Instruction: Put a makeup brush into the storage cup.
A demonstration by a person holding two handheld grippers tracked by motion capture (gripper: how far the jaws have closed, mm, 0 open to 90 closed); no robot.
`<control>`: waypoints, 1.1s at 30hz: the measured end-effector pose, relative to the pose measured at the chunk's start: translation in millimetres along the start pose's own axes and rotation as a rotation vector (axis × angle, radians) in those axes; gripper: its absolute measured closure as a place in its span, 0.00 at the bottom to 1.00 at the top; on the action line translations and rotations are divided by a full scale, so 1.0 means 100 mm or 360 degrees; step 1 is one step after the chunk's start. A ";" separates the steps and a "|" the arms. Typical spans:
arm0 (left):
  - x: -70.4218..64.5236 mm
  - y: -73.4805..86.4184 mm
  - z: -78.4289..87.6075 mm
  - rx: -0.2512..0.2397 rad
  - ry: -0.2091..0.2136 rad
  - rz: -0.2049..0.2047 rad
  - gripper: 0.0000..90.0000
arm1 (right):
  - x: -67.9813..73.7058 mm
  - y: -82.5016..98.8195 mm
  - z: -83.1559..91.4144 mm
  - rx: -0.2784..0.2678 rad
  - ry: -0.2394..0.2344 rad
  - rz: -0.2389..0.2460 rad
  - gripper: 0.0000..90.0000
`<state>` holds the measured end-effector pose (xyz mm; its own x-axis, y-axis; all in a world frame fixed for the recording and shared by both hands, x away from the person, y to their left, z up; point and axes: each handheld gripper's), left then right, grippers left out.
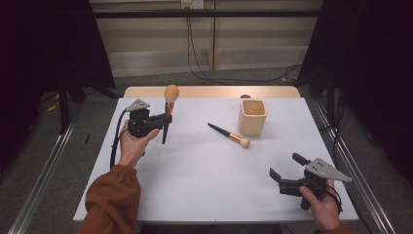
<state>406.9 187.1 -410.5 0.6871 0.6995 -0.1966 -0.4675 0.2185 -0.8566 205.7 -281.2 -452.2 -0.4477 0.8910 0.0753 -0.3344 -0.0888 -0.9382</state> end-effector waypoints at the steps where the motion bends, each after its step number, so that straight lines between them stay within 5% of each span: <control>1: -0.01 0.01 0.01 0.0001 0.0004 -0.0014 0.83 | 0.00 0.00 0.00 -0.0001 -0.0007 -0.0003 0.00; 9: -0.11 0.11 0.08 -0.0069 0.0074 -0.0029 0.83 | 0.03 -0.01 -0.02 -0.0016 -0.0079 0.0003 0.00; 12: -0.19 0.15 0.10 -0.0055 0.0078 -0.0085 0.83 | 0.05 -0.03 -0.03 -0.0021 -0.0111 -0.0009 0.00; 24: -0.51 0.18 0.24 -0.0127 0.0266 -0.0066 0.83 | 0.17 -0.13 -0.05 -0.0077 -0.0248 0.0006 0.00; 33: -0.70 0.21 0.41 -0.0191 0.0305 -0.0101 0.83 | 0.28 -0.23 -0.15 -0.0108 -0.0380 0.0007 0.00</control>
<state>326.2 171.2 -395.0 0.8114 0.5426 -0.2174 -0.3581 0.1676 -0.9185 213.6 -247.4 -433.6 -0.6351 0.7594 0.1412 -0.2790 -0.0551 -0.9587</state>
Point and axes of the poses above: each handheld gripper's, and its own axes: z roughly backward along the jaws, y roughly out of its underside, x roughly to its left, and after that the axes turned 3 degrees about x, right-handed
